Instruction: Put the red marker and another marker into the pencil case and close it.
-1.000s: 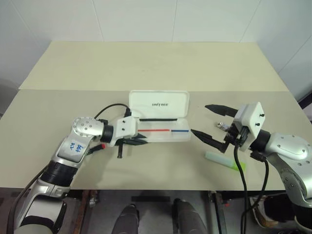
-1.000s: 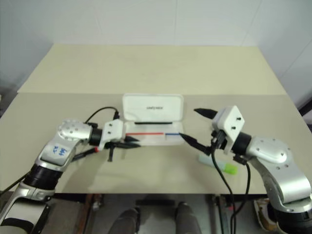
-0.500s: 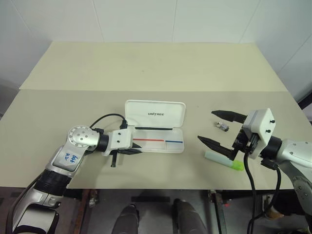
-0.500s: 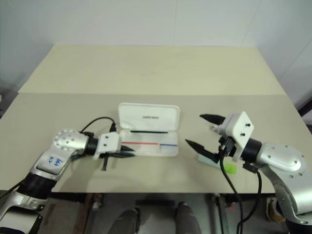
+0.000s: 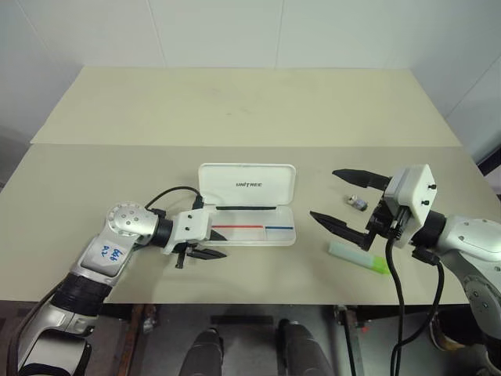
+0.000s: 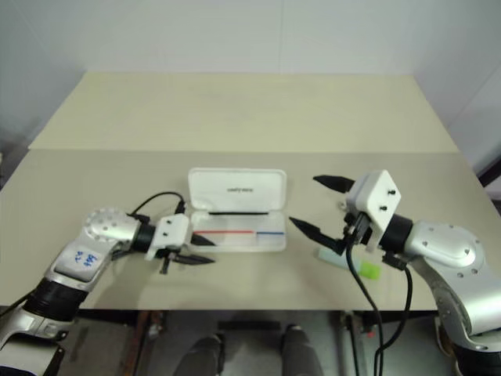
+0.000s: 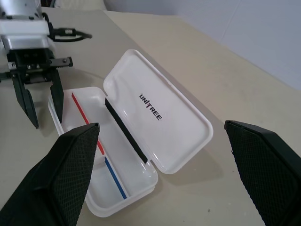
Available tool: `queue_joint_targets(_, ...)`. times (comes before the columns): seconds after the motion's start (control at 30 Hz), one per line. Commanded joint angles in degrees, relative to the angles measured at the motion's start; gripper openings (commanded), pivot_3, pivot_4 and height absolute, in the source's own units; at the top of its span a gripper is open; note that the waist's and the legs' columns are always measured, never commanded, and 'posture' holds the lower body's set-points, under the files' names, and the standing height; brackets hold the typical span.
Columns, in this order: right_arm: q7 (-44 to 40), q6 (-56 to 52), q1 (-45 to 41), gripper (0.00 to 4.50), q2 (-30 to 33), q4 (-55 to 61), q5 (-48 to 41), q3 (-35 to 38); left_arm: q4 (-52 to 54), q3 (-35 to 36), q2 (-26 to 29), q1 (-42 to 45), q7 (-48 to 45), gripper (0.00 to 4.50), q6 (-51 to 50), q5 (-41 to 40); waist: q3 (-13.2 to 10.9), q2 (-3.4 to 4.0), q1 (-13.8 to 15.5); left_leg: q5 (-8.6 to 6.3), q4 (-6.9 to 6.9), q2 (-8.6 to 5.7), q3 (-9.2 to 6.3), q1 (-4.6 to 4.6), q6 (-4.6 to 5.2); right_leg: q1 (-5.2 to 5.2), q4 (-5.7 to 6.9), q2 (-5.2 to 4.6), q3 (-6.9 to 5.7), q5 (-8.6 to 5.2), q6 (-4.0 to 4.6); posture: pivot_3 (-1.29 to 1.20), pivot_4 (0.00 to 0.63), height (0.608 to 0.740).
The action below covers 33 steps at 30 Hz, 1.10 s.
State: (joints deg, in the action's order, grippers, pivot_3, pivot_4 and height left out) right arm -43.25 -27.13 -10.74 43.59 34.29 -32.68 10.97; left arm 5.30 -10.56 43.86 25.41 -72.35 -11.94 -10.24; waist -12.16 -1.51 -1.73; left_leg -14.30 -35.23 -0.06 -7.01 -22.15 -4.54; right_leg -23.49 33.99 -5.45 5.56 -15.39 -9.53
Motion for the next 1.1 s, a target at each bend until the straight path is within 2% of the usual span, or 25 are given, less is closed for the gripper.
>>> queue_joint_targets(0.03, -0.8, 1.9, -1.3, 4.50, -0.8, -0.7, 0.2, -1.0, 6.2, 5.1, 2.7, -1.0, 0.2, 1.49, -3.6, -4.4, 0.0, 0.00, 0.0, 0.00, 0.01, 0.00, 0.00, 0.00, 0.00, 0.00, 0.00, 0.00, 0.00, 0.00, 0.00, 0.00, 0.150, 0.740)
queue_joint_targets(0.1, -1.1, 2.4, -1.8, 4.50, -1.3, -1.5, 0.4, -1.9, 8.7, 7.9, 3.6, -2.1, 1.0, 1.49, -5.5, -6.9, 0.0, 0.00, 0.1, 0.00, 0.01, 0.00, 0.00, 0.01, 0.00, 0.00, 0.00, 0.00, 0.00, 0.00, 0.00, 0.00, 0.150, 0.740)
queue_joint_targets(0.2, -1.7, 3.2, -2.9, 4.50, -2.4, -3.0, 1.0, -3.3, 12.2, 13.4, 4.1, -4.8, 3.3, 2.04, -8.3, -10.9, 0.0, 0.00, 0.0, 0.00, 0.01, -0.01, 0.01, 0.00, 0.00, 0.01, -0.03, -0.01, 0.00, -0.01, 0.02, 0.00, 0.150, 0.740)
queue_joint_targets(0.33, -2.4, 4.3, -4.8, 4.50, -3.6, -5.0, 1.6, -5.0, 15.3, 20.7, 5.8, -11.3, 3.1, 3.27, -6.9, -14.0, 0.0, 0.00, -0.3, 0.00, 0.03, 0.02, 0.01, 0.03, 0.00, 0.00, 0.00, 0.00, 0.00, -0.02, 0.03, 0.00, 0.150, 0.740)
queue_joint_targets(0.47, -3.0, 4.8, -6.2, 4.50, -4.0, -6.4, 1.8, -5.8, 13.9, 27.7, 8.0, -17.7, 2.1, 4.48, -3.5, -14.2, 0.0, 0.01, -0.1, 0.00, 0.04, 0.03, 0.00, 0.04, 0.00, -0.01, 0.00, 0.00, -0.01, -0.10, 0.20, 0.00, 0.150, 0.740)
queue_joint_targets(0.57, -3.4, 5.0, -7.3, 4.50, -4.3, -7.2, 1.8, -6.0, 10.4, 33.9, 9.3, -22.8, 1.6, 4.48, -1.8, -14.2, 0.0, 0.01, -0.1, 0.00, 0.03, 0.02, 0.02, 0.03, 0.00, 0.00, -0.05, -0.01, 0.00, -0.20, 0.39, 0.00, 0.150, 0.740)
queue_joint_targets(0.77, -3.6, 5.2, -8.5, 4.50, -4.8, -8.0, 2.1, -6.3, 4.5, 39.7, 10.7, -28.2, 1.3, 4.48, 0.0, -13.4, 0.0, 0.01, 0.0, -0.01, 0.04, 0.02, 0.02, 0.02, -0.01, 0.00, -0.09, -0.02, -0.01, -0.31, 0.60, 0.00, 0.150, 0.740)
queue_joint_targets(0.8, -3.6, 5.2, -8.6, 4.50, -4.9, -8.1, 2.2, -6.3, 2.1, 40.5, 11.2, -29.5, 0.6, 4.48, 0.5, -12.9, 0.0, 0.01, 0.0, -0.01, 0.04, 0.02, 0.02, 0.02, -0.01, 0.00, -0.09, -0.02, -0.01, -0.47, 0.90, 0.00, 0.150, 0.740)
queue_joint_targets(0.93, -3.4, 5.3, -8.7, 4.50, -5.2, -8.0, 2.3, -6.2, -7.4, 39.1, 13.6, -31.1, -1.4, 4.48, 5.9, -9.7, 0.0, 0.01, -0.1, -0.01, 0.09, 0.03, 0.03, 0.04, -0.01, -0.04, -0.05, -0.01, -0.01, -0.50, 0.95, 0.00, 0.150, 0.740)
queue_joint_targets(1.1, -2.5, 4.8, -8.3, 4.50, -5.2, -6.7, 2.2, -5.7, -17.8, 34.5, 13.9, -26.2, -0.6, 4.48, 11.0, -6.7, 0.0, 0.01, 0.1, -0.01, 0.09, 0.03, 0.03, 0.04, -0.01, -0.03, -0.05, -0.01, -0.01, -0.50, 0.96, 0.00, 0.150, 0.740)
